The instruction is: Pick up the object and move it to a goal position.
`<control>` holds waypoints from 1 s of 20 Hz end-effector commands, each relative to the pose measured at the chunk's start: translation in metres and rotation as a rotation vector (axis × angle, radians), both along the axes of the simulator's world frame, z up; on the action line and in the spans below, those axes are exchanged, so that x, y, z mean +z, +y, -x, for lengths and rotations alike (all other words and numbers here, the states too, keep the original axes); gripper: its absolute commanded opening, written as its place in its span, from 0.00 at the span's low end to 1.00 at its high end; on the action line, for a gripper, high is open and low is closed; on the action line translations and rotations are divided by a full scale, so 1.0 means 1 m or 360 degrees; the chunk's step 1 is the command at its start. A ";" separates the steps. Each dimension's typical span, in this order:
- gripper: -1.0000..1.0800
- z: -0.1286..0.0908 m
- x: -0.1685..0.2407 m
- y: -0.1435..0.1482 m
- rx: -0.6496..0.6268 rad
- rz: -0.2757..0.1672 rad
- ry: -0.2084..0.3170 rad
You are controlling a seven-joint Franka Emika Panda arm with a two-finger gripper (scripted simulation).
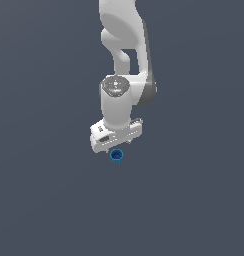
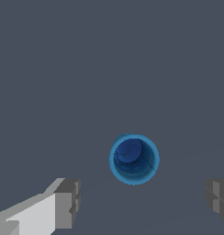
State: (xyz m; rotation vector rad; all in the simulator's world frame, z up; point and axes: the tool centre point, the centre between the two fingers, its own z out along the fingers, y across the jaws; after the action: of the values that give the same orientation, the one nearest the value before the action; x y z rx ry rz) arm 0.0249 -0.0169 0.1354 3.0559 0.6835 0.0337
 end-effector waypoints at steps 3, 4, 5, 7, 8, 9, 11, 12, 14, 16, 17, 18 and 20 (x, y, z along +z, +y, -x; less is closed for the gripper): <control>0.96 -0.001 -0.016 -0.003 0.0199 0.0004 0.0015; 0.96 -0.001 -0.019 -0.003 0.0238 0.0004 0.0017; 0.96 -0.001 -0.022 -0.004 0.0276 0.0004 0.0020; 0.96 -0.001 -0.027 -0.005 0.0344 0.0003 0.0025; 0.96 -0.001 -0.030 -0.005 0.0374 0.0003 0.0027; 0.96 -0.001 -0.032 -0.006 0.0402 0.0003 0.0028; 0.96 -0.002 -0.036 -0.006 0.0452 0.0002 0.0032; 0.96 -0.002 -0.038 -0.006 0.0474 0.0001 0.0033; 0.96 -0.002 -0.041 -0.007 0.0510 0.0000 0.0035; 0.96 -0.002 -0.043 -0.007 0.0537 -0.0001 0.0036; 0.96 -0.002 -0.044 -0.007 0.0547 -0.0001 0.0037; 0.96 -0.002 -0.044 -0.007 0.0555 -0.0001 0.0037; 0.96 -0.002 -0.045 -0.007 0.0564 -0.0001 0.0038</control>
State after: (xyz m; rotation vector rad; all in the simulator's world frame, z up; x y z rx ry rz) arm 0.0264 -0.0244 0.0910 2.9010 1.2050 -0.0001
